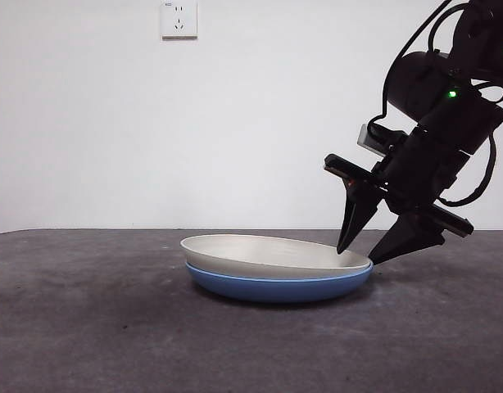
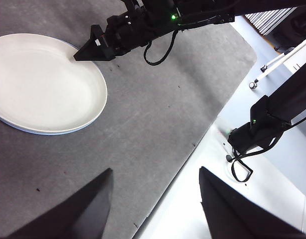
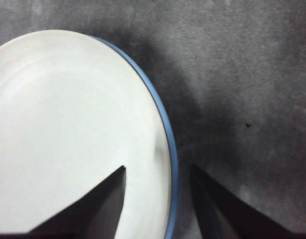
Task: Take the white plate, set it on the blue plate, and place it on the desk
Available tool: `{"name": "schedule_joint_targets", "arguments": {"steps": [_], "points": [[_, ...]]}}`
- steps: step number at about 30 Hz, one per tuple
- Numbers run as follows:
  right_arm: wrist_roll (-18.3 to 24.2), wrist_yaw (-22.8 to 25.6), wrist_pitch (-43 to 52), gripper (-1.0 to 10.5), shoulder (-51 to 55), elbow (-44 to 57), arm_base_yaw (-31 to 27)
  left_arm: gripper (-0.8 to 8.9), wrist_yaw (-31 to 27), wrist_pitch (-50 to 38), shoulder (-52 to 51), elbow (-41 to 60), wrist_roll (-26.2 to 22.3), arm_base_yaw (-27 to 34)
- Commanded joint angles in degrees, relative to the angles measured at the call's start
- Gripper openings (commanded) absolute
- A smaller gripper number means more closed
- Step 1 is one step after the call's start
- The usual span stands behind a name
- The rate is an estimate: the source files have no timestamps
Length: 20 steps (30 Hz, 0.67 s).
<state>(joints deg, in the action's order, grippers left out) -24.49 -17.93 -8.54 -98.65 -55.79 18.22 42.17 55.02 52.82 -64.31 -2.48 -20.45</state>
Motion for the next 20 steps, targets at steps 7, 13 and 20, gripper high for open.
{"name": "schedule_joint_targets", "arguments": {"steps": [7,13,20], "points": [[2.2,3.1,-3.3,2.3,12.0,-1.3,-0.2,2.8,0.3,-0.6,0.3,-0.5,-0.9,-0.3],[8.3,2.7,-11.6,2.3,24.0,-1.3,0.0,2.8,0.3,-0.6,0.3,-0.5,-0.9,-0.3],[12.8,0.0,-24.7,2.3,36.8,-1.3,0.1,2.8,0.3,-0.6,0.3,-0.5,-1.0,-0.2]]}}
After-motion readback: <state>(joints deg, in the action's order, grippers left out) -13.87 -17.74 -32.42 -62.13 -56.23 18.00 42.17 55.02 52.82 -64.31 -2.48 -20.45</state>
